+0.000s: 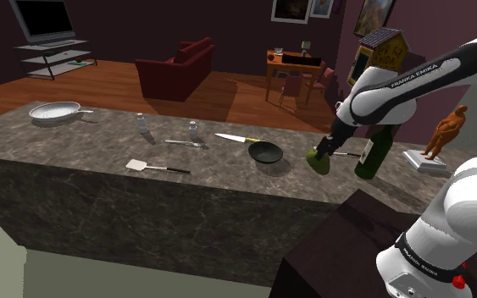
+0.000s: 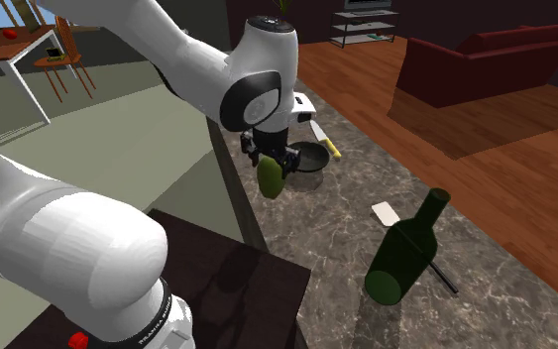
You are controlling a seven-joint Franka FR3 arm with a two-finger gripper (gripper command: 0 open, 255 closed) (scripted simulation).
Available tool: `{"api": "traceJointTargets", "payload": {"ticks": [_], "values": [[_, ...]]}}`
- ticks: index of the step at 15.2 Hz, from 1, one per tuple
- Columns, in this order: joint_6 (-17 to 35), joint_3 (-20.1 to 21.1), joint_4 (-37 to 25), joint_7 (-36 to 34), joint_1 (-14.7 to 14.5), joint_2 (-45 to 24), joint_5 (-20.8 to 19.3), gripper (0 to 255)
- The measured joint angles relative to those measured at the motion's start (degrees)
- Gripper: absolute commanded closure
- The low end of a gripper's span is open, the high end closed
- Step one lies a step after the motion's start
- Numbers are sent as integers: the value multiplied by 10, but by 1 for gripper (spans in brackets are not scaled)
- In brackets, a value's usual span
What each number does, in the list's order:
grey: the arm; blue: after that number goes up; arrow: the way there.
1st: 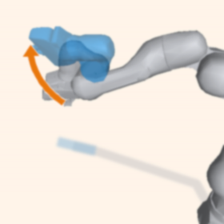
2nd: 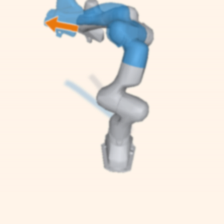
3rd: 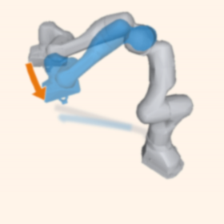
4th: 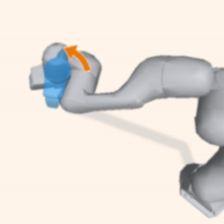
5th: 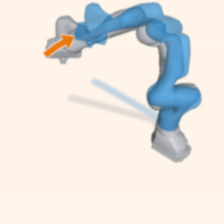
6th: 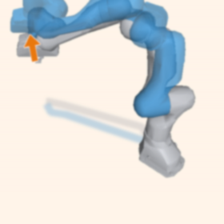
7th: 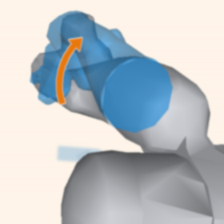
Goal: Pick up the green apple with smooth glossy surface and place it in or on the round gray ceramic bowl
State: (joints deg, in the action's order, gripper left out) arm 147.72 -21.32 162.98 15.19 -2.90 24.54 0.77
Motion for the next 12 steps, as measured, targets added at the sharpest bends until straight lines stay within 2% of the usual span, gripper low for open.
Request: {"api": "traceJointTargets", "payload": {"ticks": [1, 3, 9, 12], "values": [[-6, 1, 0, -1, 3, 5, -3, 255], [-9, 0, -29, -2, -12, -20, 10, 255], [-25, -14, -164, 20, -63, -144, 74, 255], [-44, -15, -241, 31, -77, -207, 108, 255]]}}
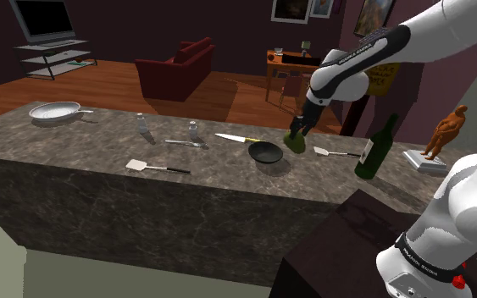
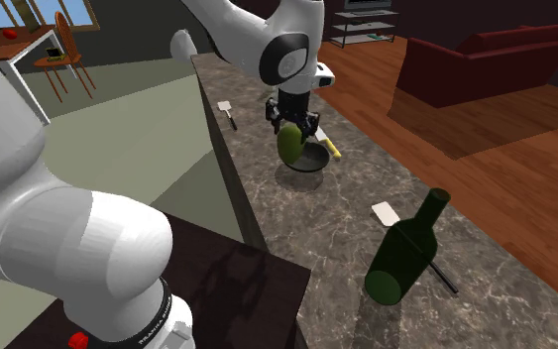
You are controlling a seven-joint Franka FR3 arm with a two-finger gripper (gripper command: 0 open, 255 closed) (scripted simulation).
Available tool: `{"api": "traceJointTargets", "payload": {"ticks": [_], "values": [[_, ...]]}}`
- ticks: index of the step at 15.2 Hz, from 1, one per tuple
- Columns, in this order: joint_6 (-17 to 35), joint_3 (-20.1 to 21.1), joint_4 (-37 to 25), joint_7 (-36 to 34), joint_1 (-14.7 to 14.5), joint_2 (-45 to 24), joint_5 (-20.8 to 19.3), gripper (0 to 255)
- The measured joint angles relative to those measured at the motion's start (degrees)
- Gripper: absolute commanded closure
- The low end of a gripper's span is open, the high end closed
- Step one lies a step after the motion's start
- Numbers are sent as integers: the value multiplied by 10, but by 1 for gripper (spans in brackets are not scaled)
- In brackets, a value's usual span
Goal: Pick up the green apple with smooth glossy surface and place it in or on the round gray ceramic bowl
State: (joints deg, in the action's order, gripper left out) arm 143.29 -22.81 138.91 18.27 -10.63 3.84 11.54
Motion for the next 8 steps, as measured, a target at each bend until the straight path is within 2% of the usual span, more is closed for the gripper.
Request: {"api": "traceJointTargets", "payload": {"ticks": [8], "values": [[-70, 8, -212, 23, 2, -159, 68, 255]]}}
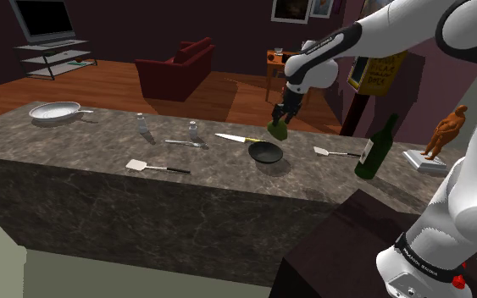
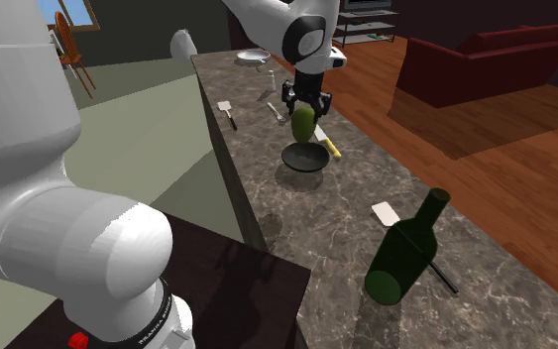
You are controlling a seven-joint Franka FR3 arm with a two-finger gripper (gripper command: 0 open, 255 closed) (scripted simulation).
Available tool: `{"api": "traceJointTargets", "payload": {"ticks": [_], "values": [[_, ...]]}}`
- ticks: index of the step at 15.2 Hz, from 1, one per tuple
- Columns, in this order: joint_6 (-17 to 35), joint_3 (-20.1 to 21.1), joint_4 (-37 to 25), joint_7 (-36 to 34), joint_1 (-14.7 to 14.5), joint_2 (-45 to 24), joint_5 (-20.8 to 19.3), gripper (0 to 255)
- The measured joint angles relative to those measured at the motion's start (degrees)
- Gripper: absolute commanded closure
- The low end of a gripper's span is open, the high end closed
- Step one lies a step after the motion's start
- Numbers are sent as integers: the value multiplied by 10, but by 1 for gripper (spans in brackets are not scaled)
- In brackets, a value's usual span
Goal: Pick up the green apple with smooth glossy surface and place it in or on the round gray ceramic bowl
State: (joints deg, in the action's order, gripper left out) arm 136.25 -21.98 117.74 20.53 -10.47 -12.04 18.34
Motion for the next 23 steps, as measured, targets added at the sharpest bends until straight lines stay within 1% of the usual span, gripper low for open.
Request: {"api": "traceJointTargets", "payload": {"ticks": [1, 3, 19, 23], "values": [[-18, 2, -39, -3, 3, -23, 5, 255], [-21, 6, -64, 1, 7, -47, 15, 255], [67, 37, -49, 54, 28, -130, 78, 255], [78, 42, -51, 62, 33, -143, 88, 255]]}}
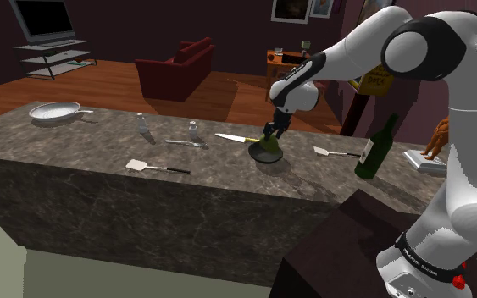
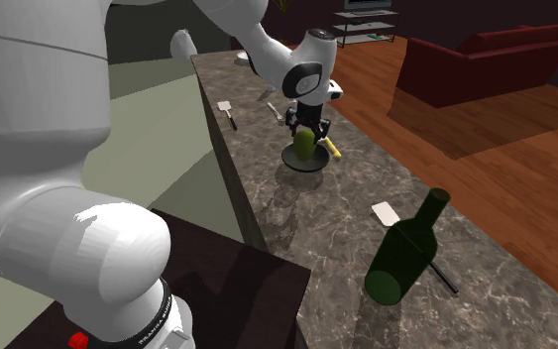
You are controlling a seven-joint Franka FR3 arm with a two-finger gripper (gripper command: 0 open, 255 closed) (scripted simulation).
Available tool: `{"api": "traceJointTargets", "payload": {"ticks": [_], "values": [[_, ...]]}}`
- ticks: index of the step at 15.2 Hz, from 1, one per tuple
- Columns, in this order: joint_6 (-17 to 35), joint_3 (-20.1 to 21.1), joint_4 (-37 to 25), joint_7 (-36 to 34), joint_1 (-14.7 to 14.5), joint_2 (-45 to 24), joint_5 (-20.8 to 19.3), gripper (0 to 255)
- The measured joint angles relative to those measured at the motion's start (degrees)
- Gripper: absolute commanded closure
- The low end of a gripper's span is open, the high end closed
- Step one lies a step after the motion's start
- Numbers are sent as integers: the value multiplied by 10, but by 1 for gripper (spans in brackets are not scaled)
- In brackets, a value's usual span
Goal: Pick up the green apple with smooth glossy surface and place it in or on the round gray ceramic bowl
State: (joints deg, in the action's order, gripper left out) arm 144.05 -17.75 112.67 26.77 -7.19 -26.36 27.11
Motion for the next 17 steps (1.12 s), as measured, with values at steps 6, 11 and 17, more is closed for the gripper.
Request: {"api": "traceJointTargets", "payload": {"ticks": [6, 11, 17], "values": [[1, 1, 0, 1, 0, -1, 1, 0], [1, 1, 0, 1, 0, -1, 1, 0], [-40, -22, 13, -22, -12, 57, -34, 0]]}}
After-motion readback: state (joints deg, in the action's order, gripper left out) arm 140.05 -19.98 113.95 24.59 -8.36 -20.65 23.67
